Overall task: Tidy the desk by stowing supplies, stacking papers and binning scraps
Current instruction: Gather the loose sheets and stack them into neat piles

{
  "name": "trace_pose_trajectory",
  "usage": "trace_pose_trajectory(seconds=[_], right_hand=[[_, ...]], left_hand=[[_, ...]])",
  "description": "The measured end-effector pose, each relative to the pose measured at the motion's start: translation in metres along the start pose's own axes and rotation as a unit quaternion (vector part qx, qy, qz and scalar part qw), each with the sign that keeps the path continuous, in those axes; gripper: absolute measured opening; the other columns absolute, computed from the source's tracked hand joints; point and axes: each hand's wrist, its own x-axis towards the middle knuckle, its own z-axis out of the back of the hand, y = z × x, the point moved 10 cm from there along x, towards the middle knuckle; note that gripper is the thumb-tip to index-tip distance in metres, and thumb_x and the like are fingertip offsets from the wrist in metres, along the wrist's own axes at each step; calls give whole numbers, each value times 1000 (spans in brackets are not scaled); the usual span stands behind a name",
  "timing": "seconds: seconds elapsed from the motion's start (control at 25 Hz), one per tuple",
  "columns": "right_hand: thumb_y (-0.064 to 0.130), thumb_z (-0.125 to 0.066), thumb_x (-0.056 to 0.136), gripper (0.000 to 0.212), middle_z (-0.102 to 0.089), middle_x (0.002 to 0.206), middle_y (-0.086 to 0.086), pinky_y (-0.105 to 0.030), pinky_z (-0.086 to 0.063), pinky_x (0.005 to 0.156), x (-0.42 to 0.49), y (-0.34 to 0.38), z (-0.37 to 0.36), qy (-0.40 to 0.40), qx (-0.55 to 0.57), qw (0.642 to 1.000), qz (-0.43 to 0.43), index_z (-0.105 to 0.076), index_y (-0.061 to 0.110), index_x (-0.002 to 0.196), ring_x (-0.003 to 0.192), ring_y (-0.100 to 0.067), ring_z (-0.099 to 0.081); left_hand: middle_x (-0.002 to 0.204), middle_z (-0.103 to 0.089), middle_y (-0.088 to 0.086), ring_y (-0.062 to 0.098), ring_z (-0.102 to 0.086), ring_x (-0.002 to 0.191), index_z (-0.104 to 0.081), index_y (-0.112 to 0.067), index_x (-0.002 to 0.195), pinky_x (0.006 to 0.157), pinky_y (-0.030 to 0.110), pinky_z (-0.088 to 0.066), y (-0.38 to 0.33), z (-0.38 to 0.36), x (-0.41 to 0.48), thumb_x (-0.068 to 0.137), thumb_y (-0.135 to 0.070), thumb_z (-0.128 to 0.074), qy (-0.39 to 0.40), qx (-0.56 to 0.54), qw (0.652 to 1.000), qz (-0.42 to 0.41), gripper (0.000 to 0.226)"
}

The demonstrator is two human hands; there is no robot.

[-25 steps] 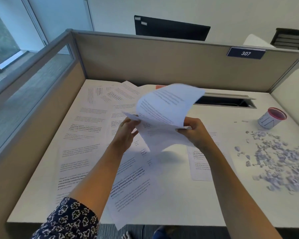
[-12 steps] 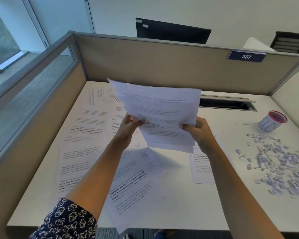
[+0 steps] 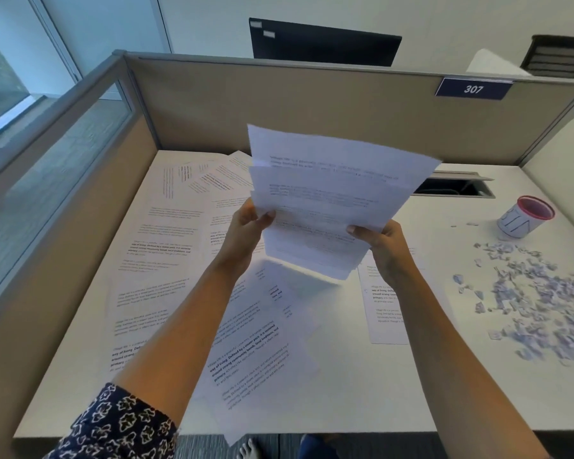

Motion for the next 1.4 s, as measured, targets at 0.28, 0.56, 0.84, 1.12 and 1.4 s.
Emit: trace_pose_trajectory(seconds=[0.28,0.56,0.84,1.12,1.4], right_hand=[[5,-61,72,45,-71,101,1,-27,-56,74,2,-34,0,10,-9,999,-41,-63,17,116,95,-17,-67],[0,-48,70,62,-61,121,-5,-33,-46,94,-2,-96,11,32,-106,983,-148,-51,11,131,116,-22,-55],[7,-53,95,24,-69,112,-1,-39,-52,89,-10,-89,43,-73,-116,982,-126,-64,18,114,104,-20,-64],[6,-54,93,22,-73,100,-8,-46,-56,85,-30,-89,72,-156,-119,969,-150,-67,20,104,94,-29,-68],[5,-54,92,24,-70,106,-10,-39,-55,78,-82,-114,133,-202,-110,943,-240,-64,14,111,85,-26,-67]], left_hand=[[123,-61,1,15,-59,110,-55,-21,129,94,36,-49,45,9,0,97,-14,-53,-52,87,991,84,32],[133,-48,-8,14,-47,114,-36,-27,145,80,27,-41,89,6,0,104,-18,-31,-25,242,952,188,42],[110,-67,15,29,-60,90,-62,-7,113,84,43,-50,77,9,8,101,-17,-40,-88,304,942,116,26],[102,-72,7,26,-67,92,-68,-12,107,87,46,-55,85,-5,3,95,-24,-55,-96,293,940,146,21],[88,-74,4,13,-69,69,-71,-14,91,74,34,-59,131,-51,-24,90,-11,-62,-52,277,932,227,10]])
